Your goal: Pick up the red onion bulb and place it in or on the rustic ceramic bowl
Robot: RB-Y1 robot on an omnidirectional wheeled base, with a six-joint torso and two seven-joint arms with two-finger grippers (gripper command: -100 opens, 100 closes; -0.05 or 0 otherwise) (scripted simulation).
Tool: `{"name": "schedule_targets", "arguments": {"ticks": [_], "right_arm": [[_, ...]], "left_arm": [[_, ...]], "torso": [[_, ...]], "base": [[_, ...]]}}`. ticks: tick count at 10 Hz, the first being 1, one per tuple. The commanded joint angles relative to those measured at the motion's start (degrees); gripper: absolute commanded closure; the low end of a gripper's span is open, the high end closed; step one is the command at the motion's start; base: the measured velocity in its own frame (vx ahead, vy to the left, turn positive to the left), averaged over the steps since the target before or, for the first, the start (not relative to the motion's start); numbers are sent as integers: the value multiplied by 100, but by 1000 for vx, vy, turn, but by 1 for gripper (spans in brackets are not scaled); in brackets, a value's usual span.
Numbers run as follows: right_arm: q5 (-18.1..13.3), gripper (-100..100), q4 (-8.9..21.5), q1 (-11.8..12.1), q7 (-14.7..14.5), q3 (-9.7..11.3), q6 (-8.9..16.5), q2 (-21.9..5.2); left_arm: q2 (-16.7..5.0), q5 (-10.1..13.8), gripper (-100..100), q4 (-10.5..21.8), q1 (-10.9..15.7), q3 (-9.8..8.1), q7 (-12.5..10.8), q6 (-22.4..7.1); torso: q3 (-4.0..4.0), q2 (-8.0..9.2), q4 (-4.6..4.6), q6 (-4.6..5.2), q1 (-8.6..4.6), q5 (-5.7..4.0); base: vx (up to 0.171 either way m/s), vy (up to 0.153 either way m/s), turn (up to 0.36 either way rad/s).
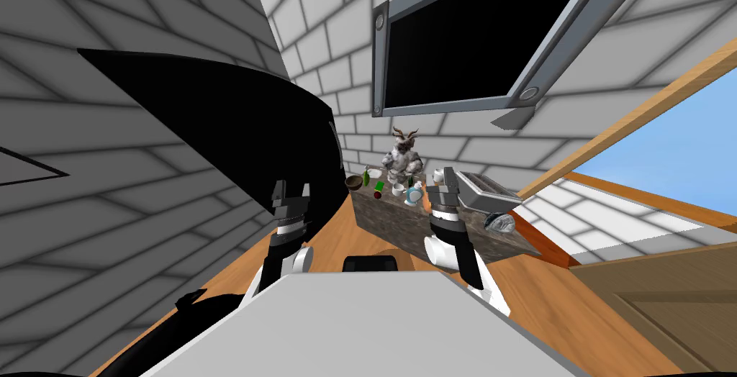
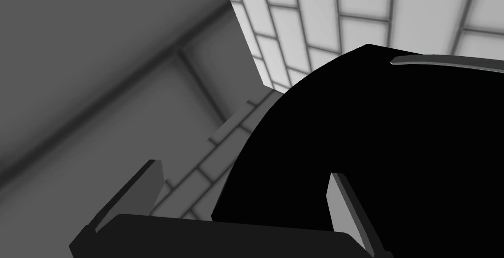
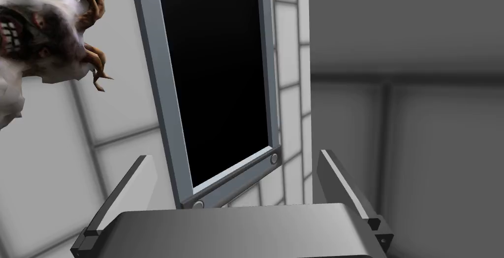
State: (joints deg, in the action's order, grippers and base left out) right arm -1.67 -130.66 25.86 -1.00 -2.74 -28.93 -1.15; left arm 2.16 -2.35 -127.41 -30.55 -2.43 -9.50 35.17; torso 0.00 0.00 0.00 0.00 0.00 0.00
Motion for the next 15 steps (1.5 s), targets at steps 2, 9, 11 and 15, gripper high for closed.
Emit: {"name": "schedule_targets", "arguments": {"ticks": [2,9,11,15], "right_arm": [[-67,-100,90,98,-76,49,26,-304],[-608,-100,1008,353,-590,269,205,-1158],[-835,-100,1407,357,-783,351,255,-1455],[-1239,-100,2074,287,-1107,496,325,-2002]], "left_arm": [[0,0,0,0,0,0,0,0],[-1,0,0,0,1,-1,0,0],[0,0,0,0,1,0,0,0],[0,0,0,0,0,0,0,0]], "torso": [[3,5,1,0,-14,-3],[19,32,7,0,-37,-9],[17,28,7,0,-24,-7],[12,20,6,0,2,0]], "base": [[-28,-54,38],[-92,-110,45],[-75,-40,64],[-60,11,46]]}}
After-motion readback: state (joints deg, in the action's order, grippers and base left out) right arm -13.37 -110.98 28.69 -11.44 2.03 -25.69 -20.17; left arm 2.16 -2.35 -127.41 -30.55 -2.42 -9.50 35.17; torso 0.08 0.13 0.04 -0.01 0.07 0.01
